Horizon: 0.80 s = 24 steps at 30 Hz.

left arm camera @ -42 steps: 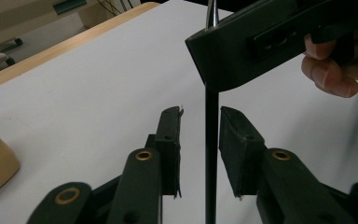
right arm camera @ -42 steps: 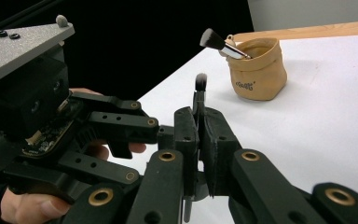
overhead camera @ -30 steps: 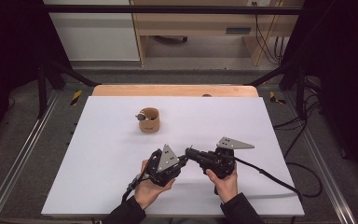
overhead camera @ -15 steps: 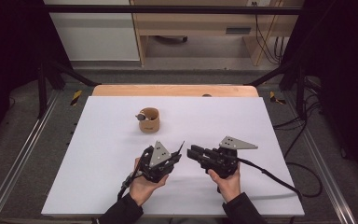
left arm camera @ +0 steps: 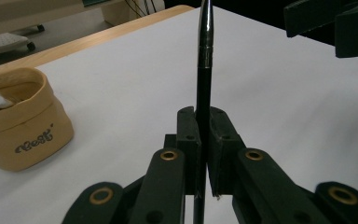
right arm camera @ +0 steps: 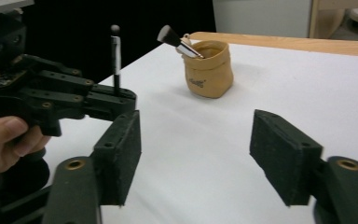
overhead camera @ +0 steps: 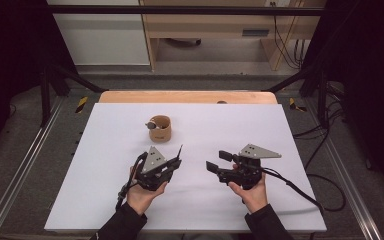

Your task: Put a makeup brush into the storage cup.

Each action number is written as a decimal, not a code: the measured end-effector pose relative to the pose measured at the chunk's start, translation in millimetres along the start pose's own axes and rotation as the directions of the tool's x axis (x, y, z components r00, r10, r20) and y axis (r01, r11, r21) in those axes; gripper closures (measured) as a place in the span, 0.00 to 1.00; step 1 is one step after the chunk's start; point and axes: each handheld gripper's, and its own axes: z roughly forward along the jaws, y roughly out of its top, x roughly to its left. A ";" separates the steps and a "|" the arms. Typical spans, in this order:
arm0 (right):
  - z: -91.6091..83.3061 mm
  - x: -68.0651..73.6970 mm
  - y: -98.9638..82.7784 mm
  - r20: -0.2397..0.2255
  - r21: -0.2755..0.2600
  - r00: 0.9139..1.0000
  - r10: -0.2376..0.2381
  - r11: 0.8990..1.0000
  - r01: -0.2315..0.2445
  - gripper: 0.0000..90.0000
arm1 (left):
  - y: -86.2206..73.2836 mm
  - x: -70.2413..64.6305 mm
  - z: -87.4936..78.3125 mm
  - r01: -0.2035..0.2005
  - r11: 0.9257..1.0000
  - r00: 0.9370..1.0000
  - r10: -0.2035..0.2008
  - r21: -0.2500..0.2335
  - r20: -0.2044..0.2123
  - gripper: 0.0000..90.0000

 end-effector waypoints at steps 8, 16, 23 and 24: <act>-10.0 -13.9 -0.2 0.061 -0.026 0.998 0.002 1.000 0.000 0.17 | 4.9 14.6 -13.3 0.040 0.999 0.999 -0.040 -0.037 -0.013 0.94; -21.4 -23.9 -2.6 0.126 -0.009 0.992 -0.025 1.000 0.026 0.09 | 12.5 23.7 -23.9 0.062 0.995 0.998 -0.064 -0.073 -0.024 0.94; -29.8 -31.3 -9.1 0.176 0.036 0.983 -0.052 0.998 0.046 0.02 | 18.2 31.3 -29.0 0.065 0.993 0.997 -0.068 -0.094 -0.033 0.94; -30.6 -31.8 -9.9 0.185 0.038 0.981 -0.053 0.998 0.046 0.02 | 19.2 32.0 -29.5 0.065 0.993 0.997 -0.069 -0.096 -0.034 0.94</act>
